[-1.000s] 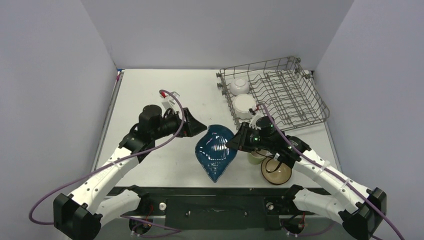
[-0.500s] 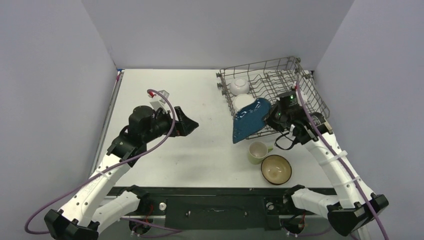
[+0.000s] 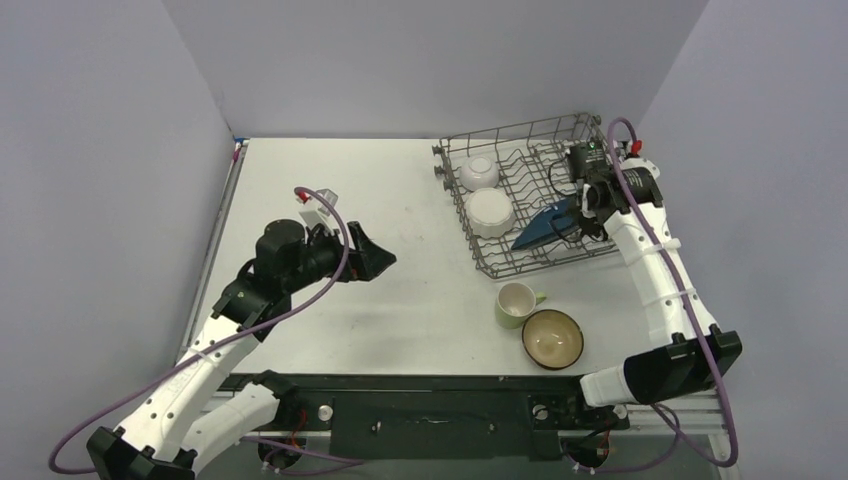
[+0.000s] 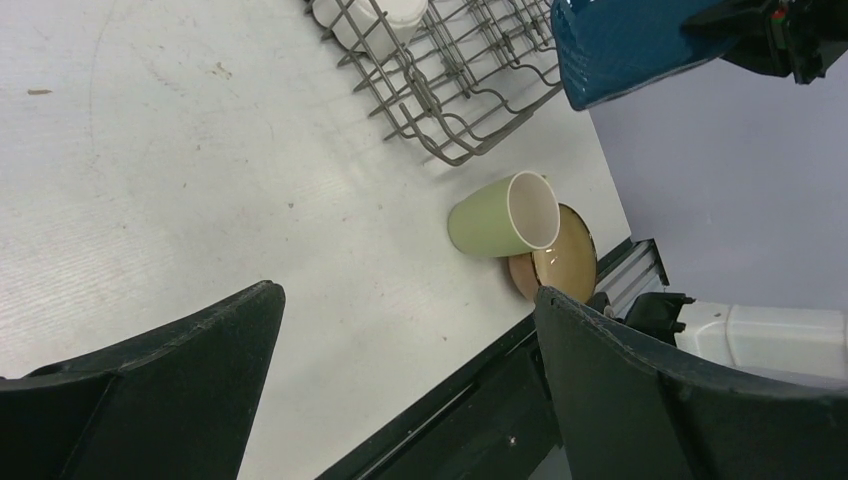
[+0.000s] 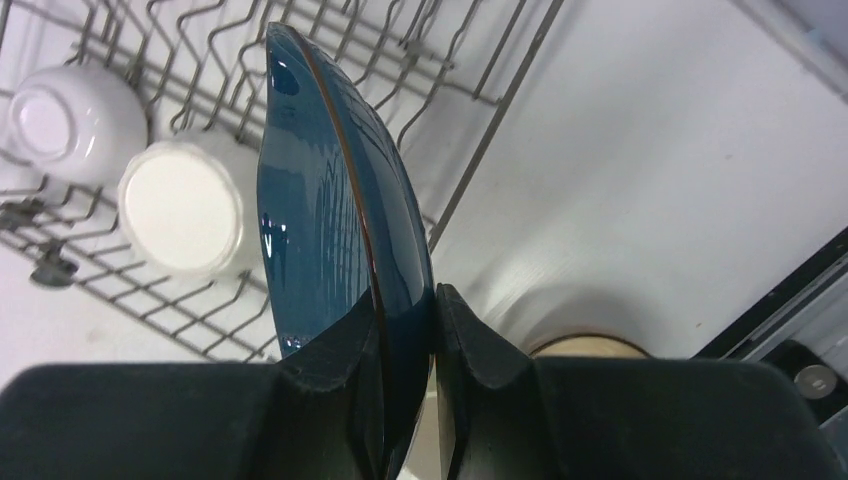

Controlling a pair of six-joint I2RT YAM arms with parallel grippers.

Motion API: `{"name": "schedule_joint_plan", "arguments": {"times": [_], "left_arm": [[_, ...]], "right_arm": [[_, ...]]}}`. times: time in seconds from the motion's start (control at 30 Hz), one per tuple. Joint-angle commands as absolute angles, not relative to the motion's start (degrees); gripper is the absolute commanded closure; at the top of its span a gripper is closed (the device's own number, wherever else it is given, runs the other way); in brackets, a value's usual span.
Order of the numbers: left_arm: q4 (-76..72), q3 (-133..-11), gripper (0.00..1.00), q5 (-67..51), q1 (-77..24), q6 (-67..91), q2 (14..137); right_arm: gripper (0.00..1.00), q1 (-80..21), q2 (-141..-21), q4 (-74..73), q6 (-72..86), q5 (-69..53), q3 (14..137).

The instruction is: Load the mixed dishes into the dish rack

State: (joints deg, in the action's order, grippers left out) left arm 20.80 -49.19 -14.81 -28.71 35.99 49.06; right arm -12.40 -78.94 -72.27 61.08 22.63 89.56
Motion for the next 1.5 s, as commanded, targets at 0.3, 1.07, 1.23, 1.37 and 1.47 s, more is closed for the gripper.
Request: {"name": "schedule_joint_plan", "arguments": {"times": [0.3,1.07,1.23,1.37,1.47], "left_arm": [[16.7,-46.5,0.04,-20.3,-28.5,37.2,46.6],[21.5,-48.1,0.04,-27.2,-28.5,34.8,50.8],[20.6,-48.0,0.04,-28.2,-28.5,34.5,51.4],[17.7,-46.1,0.04,-29.2,-28.7,35.6,51.4],[16.1,-44.8,0.04,-29.7,-29.6,36.3,51.6]], "right_arm": [[1.0,-11.2,-80.9,-33.7,13.6,49.1,87.6],[1.0,-10.8,-78.8,-42.7,-71.2,17.9,80.1],[1.0,-11.7,-79.1,-38.1,-75.6,17.0,73.8],[1.0,-11.6,-78.9,-33.1,-79.8,16.8,70.6],[1.0,-11.4,-79.9,-31.5,-84.5,15.1,71.6]]}}
